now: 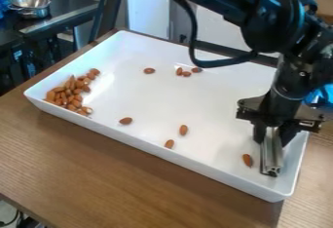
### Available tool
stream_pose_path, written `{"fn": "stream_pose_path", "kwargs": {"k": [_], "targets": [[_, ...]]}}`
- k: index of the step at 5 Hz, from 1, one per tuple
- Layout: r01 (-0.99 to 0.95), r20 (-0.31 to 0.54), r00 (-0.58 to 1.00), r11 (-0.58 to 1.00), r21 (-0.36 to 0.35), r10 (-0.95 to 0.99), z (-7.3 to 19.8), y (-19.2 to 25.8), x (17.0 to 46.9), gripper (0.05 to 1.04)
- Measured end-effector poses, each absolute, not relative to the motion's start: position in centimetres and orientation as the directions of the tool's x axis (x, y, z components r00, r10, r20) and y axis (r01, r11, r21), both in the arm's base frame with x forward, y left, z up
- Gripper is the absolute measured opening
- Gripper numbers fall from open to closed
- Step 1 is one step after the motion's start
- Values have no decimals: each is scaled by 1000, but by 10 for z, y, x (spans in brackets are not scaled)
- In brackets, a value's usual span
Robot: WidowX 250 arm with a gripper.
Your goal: Sweep into pile
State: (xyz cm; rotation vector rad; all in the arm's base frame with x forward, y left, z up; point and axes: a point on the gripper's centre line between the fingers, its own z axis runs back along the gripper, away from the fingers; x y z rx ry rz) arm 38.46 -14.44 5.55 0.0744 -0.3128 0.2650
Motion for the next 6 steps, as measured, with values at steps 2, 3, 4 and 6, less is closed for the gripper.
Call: {"fn": "stream_pose_path", "kwargs": {"k": [2,3,4,6], "targets": [[-250,275,933,968,30,233,55,-90,374,382],[-234,275,937,972,33,216,56,-59,364,382],[-225,288,935,974,34,206,53,-39,358,382],[-218,354,917,974,63,183,51,-9,352,381]]}}
